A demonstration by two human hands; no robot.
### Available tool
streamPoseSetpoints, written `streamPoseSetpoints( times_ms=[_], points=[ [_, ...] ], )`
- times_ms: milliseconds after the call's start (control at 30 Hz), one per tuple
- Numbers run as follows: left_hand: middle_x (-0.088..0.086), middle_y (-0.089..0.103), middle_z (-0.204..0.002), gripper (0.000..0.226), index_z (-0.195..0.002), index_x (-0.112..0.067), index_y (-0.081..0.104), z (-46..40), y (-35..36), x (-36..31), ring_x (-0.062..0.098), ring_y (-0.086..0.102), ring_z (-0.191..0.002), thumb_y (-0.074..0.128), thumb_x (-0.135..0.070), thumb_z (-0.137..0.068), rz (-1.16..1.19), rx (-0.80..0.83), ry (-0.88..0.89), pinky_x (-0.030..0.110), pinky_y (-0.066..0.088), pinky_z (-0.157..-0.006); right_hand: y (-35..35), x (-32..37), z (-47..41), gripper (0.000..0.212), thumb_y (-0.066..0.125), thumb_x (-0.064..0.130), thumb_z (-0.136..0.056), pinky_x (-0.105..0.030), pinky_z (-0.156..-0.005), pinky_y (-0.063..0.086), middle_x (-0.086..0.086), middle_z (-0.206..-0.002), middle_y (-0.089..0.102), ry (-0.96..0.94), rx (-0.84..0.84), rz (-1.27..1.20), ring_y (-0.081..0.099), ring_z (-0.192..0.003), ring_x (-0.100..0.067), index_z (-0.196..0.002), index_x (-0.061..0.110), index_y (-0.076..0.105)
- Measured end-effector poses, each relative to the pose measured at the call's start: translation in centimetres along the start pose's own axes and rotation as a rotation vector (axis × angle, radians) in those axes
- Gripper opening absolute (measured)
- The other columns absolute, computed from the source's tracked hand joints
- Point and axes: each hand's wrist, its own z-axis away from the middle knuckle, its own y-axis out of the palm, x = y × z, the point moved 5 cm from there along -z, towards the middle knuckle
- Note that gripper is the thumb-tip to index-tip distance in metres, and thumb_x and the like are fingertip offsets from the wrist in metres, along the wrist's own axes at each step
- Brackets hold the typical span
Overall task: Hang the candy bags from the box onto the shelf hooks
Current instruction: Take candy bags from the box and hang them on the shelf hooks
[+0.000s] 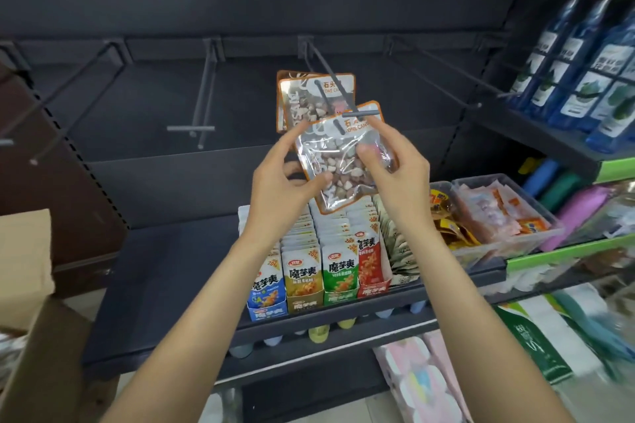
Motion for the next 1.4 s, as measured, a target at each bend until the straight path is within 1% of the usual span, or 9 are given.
streamPoseSetpoints(
  times_ms=[100, 267, 467, 700, 833, 933, 1133, 1300, 1400],
  points=[
    [-0.006, 0.051, -0.127, 0.073, -0.14, -0.026, 0.044, -3.0, 0.0, 1.3, 0.003, 0.066, -0.097, 0.074, 0.001, -0.079, -0.114, -0.061, 0.069, 0.021, 0.057, -0.073, 1.4, -1.2, -2.9, 0.044, 0.062, 0.036, -0.093, -0.005, -0.079, 0.037, 0.003, -0.12, 0.052, -0.064, 0.045, 0.315, 0.049, -0.099, 0.006, -0.133, 0.021, 0.056],
    [0.002, 0.045, -0.128, 0.076, -0.145, -0.018, 0.04, -7.9, 0.0, 3.9, 0.016, 0.055, -0.113, 0.075, -0.004, -0.079, -0.4, -0.145, 0.184, 0.037, 0.056, -0.086, 3.9, -2.2, -7.5, 0.053, 0.065, 0.029, -0.09, -0.043, -0.097, 0.044, -0.012, -0.148, 0.033, -0.21, 0.116, 0.628, 0.028, -0.137, -0.029, -0.139, 0.018, 0.049],
    [0.007, 0.038, -0.136, 0.077, -0.149, -0.014, 0.031, -12.1, 0.2, 5.2, 0.021, 0.054, -0.113, 0.068, 0.0, -0.083, -0.556, -0.163, 0.14, 0.016, 0.041, -0.09, 6.2, -3.2, -10.5, 0.058, 0.062, 0.024, -0.088, -0.049, -0.104, 0.038, -0.015, -0.141, 0.045, -0.339, 0.143, 0.803, 0.036, -0.132, -0.034, -0.141, 0.011, 0.045],
    [0.009, 0.008, -0.161, 0.086, -0.154, -0.023, 0.01, -13.5, 0.7, 5.9, 0.026, 0.02, -0.145, 0.064, -0.008, -0.089, -0.519, -0.072, -0.012, 0.029, 0.029, -0.108, 7.7, -6.2, -11.3, 0.073, 0.047, 0.035, -0.099, -0.051, -0.119, -0.002, -0.001, -0.163, -0.004, -0.271, 0.368, 0.866, -0.01, -0.149, -0.027, -0.155, 0.016, 0.005],
    [0.007, 0.008, -0.162, 0.087, -0.154, -0.02, 0.005, -10.4, 0.3, 5.9, 0.02, 0.008, -0.148, 0.063, -0.011, -0.09, -0.466, -0.076, -0.041, 0.013, 0.013, -0.105, 6.4, -5.7, -8.2, 0.07, 0.053, 0.027, -0.098, -0.05, -0.12, 0.004, -0.001, -0.163, 0.005, -0.256, 0.316, 0.634, -0.004, -0.15, -0.024, -0.154, 0.019, 0.013],
    [0.003, 0.025, -0.157, 0.076, -0.152, -0.021, 0.018, -6.2, -0.5, 4.6, 0.015, 0.024, -0.144, 0.062, -0.013, -0.091, -0.39, -0.095, -0.047, 0.026, 0.021, -0.116, 5.1, -4.6, -4.1, 0.057, 0.054, 0.023, -0.098, -0.045, -0.118, 0.02, -0.006, -0.156, 0.03, -0.22, 0.275, 0.435, 0.02, -0.146, -0.026, -0.149, 0.014, 0.033],
    [-0.019, 0.069, -0.096, 0.025, -0.118, -0.027, 0.062, 7.1, -5.7, 1.0, 0.007, 0.063, -0.095, 0.056, -0.027, -0.093, -0.523, -0.253, 0.105, 0.037, 0.048, -0.088, 4.6, -1.1, 6.4, 0.026, 0.054, 0.022, -0.098, -0.003, -0.084, 0.039, 0.011, -0.107, 0.066, -0.114, 0.279, 0.104, 0.06, -0.097, -0.002, -0.123, 0.02, 0.061],
    [-0.01, 0.064, -0.077, 0.024, -0.1, -0.012, 0.071, 17.0, -14.3, -1.4, 0.008, 0.057, -0.075, 0.051, -0.023, -0.094, -0.927, -0.393, 0.253, 0.023, 0.044, -0.077, 9.6, 2.1, 12.5, 0.017, 0.055, 0.023, -0.093, -0.024, -0.07, 0.05, 0.009, -0.091, 0.071, -0.188, 0.508, 0.054, 0.065, -0.08, -0.005, -0.104, 0.02, 0.067],
    [-0.006, 0.066, -0.087, 0.026, -0.104, -0.013, 0.07, 21.3, -21.7, -0.6, 0.01, 0.056, -0.08, 0.05, -0.026, -0.093, -1.079, -0.317, 0.09, 0.02, 0.042, -0.073, 14.3, 4.9, 15.5, 0.02, 0.051, 0.026, -0.093, -0.025, -0.069, 0.049, 0.013, -0.093, 0.068, -0.248, 0.715, 0.05, 0.064, -0.077, -0.008, -0.103, 0.023, 0.069]
  ],
)
